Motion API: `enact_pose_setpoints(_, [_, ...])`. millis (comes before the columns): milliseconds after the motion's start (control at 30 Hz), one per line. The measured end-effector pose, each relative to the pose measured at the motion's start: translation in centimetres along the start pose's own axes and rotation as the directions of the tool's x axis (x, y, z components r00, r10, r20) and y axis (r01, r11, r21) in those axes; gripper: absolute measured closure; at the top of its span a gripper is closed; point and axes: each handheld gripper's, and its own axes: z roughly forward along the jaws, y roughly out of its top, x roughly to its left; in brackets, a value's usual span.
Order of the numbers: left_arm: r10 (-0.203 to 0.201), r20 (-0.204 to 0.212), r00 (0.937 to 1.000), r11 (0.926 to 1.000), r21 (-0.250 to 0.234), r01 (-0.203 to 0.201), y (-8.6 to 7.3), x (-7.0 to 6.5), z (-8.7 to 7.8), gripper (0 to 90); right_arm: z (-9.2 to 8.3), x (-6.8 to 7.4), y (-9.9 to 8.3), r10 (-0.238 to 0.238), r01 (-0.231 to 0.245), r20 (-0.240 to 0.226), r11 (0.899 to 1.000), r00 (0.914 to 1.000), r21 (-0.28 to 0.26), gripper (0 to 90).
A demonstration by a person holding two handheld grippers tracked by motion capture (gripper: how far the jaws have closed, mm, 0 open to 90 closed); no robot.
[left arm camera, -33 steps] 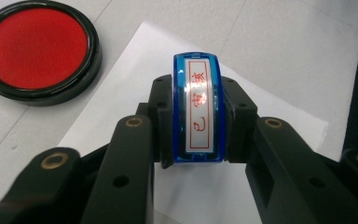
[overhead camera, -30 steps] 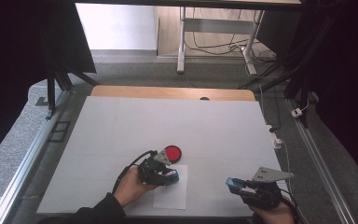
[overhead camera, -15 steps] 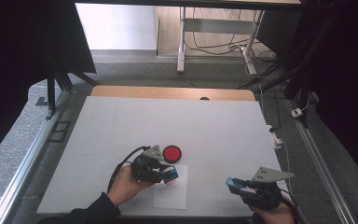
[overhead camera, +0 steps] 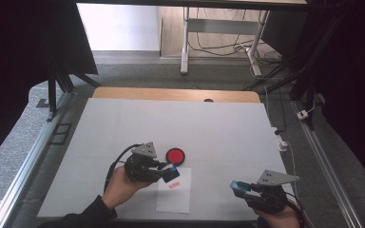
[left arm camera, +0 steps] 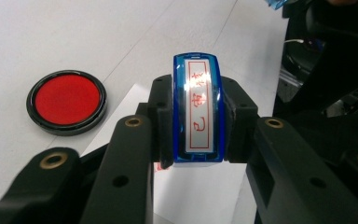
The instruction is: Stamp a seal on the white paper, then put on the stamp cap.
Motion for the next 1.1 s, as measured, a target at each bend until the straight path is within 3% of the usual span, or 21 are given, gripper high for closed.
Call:
enact_pose_setpoints(333, [0.017,-0.004,0.9998,0.9983,-0.055,-0.017,0.3,-0.3,-1.8,69.4,0.0,0.0,0.0,0.0,0.0,-0.003,1.0,1.0,0.0,68.5])
enact_pose_setpoints(733, [0.046,-0.002,0.9989,0.997,-0.062,-0.046,0.3,-0.6,-2.5,69.4,0.0,0.1,0.2,-0.004,0.004,0.0,1.0,1.0,-0.009,68.5])
enact_pose_setpoints(1100, [0.061,-0.004,0.9981,0.9963,-0.06,-0.061,0.2,-0.7,-2.7,69.4,0.5,0.6,1.1,-0.012,0.009,-0.065,0.999,0.9978,-0.037,68.6])
